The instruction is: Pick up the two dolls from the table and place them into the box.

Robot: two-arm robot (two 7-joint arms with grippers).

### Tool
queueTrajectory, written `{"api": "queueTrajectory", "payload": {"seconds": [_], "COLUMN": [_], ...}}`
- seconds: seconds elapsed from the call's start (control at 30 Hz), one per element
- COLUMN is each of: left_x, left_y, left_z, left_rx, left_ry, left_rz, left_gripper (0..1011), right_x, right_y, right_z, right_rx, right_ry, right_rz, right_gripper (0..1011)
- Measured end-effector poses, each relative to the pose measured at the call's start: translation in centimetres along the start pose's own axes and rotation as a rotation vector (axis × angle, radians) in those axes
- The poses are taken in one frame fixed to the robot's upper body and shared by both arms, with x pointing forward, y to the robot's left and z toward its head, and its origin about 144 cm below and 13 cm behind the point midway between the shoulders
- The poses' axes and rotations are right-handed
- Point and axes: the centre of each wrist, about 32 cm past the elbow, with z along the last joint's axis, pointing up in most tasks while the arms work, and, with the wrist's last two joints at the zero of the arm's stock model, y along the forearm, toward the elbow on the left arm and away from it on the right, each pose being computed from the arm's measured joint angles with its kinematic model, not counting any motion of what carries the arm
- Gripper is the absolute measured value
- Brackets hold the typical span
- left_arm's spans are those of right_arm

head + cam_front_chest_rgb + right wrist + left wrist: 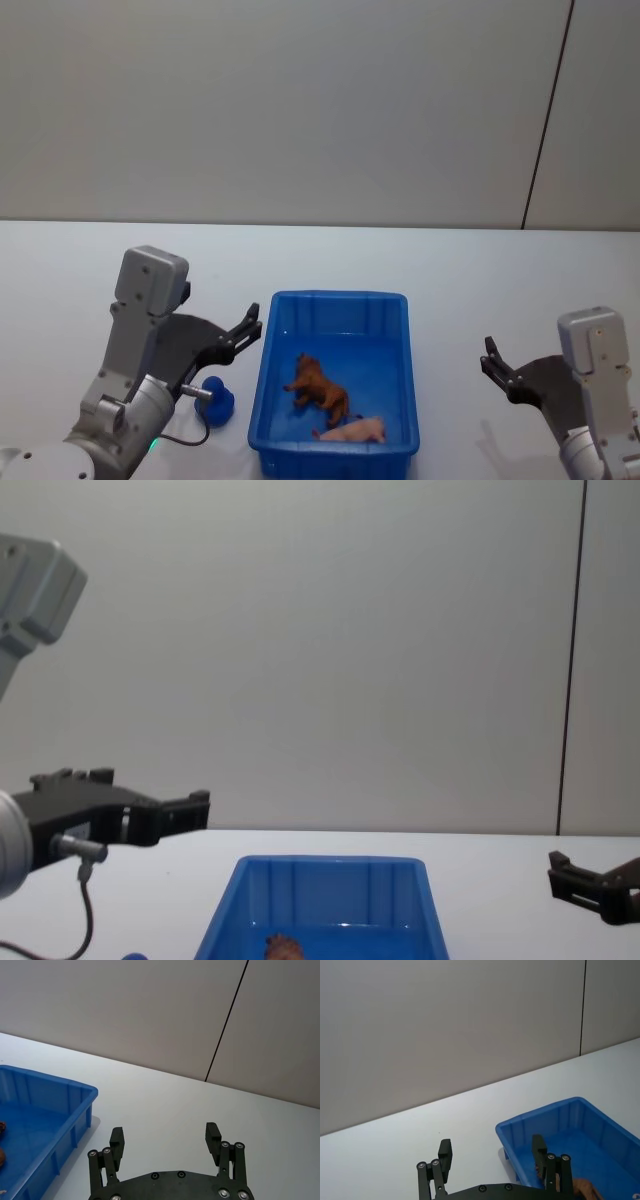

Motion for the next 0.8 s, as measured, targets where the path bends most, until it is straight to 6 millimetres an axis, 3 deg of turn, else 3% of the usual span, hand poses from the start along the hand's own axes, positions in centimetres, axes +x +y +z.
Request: {"api": "queueTrajectory", "payload": {"seconds": [0.8], "left_x": [1.3], "left_y": [0.1], "left_z": [-2.0], "left_rx": [0.232], "left_ry": [0.048], "left_rz": [0.023], "left_gripper": [1002], "right_x": [0.0], "right_y": [0.0], "right_z": [0.0], "right_rx": [0.000], "right_ry": [-0.001], "right_rz": [-0.002], "right_gripper": [1001]}}
